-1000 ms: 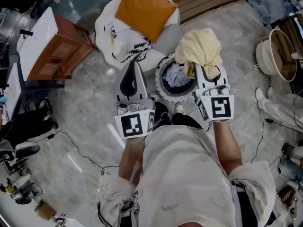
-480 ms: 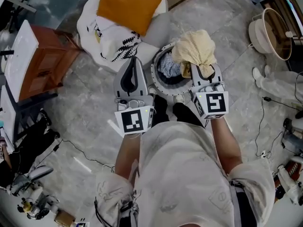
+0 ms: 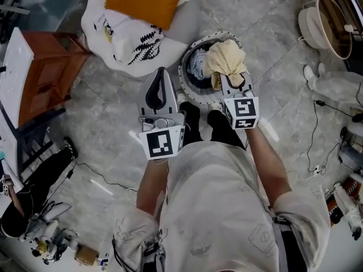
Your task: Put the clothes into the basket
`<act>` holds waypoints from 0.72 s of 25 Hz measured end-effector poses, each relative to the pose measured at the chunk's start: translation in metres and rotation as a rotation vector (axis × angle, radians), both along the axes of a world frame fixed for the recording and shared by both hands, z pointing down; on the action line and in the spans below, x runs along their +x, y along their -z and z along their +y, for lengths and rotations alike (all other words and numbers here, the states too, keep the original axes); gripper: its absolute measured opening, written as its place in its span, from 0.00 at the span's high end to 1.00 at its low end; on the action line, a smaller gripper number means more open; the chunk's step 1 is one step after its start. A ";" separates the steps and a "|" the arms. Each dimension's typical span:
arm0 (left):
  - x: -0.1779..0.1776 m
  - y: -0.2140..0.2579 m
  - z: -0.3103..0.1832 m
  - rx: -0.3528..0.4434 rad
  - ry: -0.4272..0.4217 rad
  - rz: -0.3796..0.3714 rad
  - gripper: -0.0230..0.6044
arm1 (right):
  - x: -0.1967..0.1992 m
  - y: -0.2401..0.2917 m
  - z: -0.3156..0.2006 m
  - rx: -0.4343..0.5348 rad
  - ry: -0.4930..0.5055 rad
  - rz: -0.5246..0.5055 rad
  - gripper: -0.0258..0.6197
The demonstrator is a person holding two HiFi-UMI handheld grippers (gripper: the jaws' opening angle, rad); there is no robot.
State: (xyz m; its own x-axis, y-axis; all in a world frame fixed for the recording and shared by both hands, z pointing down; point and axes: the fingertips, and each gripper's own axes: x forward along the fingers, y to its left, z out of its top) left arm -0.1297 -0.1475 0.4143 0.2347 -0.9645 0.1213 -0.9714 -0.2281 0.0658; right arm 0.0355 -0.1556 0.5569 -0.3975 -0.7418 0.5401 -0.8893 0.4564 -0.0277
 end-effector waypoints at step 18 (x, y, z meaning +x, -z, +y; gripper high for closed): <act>-0.013 -0.051 -0.014 -0.101 0.010 0.015 0.96 | -0.006 -0.226 0.012 -0.482 -0.017 0.153 0.88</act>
State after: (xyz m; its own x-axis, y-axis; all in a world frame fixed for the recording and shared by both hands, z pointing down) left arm -0.1428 -0.1615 0.4653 0.2275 -0.9498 0.2148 -0.9724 -0.2096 0.1029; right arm 0.0292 -0.1437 0.7834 -0.2772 -0.3996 0.8738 -0.9069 0.4093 -0.1005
